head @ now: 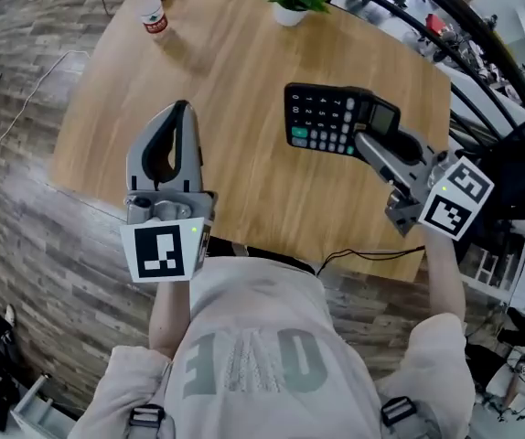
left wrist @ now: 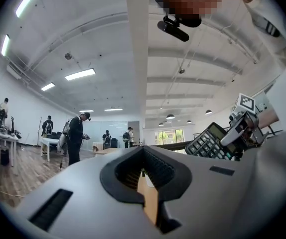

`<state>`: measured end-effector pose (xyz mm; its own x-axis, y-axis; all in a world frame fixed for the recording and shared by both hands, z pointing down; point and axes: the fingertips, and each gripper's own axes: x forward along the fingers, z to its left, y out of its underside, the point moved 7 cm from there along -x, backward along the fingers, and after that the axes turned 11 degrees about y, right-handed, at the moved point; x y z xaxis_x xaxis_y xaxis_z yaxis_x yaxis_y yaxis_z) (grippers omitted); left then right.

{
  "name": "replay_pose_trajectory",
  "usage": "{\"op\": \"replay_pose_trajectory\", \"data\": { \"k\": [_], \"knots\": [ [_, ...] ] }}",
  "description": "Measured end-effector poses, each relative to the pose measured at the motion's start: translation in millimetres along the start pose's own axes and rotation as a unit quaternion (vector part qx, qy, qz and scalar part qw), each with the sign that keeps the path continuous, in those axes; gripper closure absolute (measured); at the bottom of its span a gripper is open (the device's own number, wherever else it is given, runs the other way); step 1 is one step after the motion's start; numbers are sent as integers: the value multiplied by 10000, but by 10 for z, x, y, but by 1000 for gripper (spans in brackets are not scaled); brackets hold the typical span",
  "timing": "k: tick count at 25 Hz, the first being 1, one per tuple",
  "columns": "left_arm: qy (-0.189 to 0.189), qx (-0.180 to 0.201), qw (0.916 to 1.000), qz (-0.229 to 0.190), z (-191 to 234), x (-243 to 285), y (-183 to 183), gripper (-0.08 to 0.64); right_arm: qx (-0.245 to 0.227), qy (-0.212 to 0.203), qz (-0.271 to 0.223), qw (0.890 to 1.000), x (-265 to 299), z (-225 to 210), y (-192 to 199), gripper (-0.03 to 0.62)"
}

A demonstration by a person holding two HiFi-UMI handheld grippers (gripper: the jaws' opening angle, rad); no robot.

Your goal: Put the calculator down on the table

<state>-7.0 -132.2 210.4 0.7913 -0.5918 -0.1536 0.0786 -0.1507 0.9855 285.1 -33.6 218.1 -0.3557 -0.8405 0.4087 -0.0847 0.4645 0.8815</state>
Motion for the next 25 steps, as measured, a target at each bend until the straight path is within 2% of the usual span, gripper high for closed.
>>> {"op": "replay_pose_trajectory", "data": {
  "k": [4, 11, 14, 18, 22, 25],
  "knots": [
    [-284, -70, 9985, 459, 116, -127, 213, 552, -413, -373, 813, 9951, 440, -9, 91, 485],
    [-390, -86, 9966, 723, -19, -192, 358, 552, -870, -929, 1791, 9756, 770, -45, 313, 486],
    [-448, -104, 9948, 912, 25, -217, 464, 552, -1014, -1246, 2342, 9588, 1007, -19, 423, 486],
    [-569, -276, 9923, 1064, 197, -284, 658, 552, -1224, -1571, 3054, 9312, 1435, 62, 646, 486],
    [-648, -268, 9902, 1206, 167, -270, 735, 552, -1401, -1772, 3515, 9085, 1619, 26, 859, 486],
    [-691, -163, 9884, 1342, 114, -266, 779, 552, -1324, -1930, 3828, 8937, 1729, -11, 1024, 486]
  ]
}}
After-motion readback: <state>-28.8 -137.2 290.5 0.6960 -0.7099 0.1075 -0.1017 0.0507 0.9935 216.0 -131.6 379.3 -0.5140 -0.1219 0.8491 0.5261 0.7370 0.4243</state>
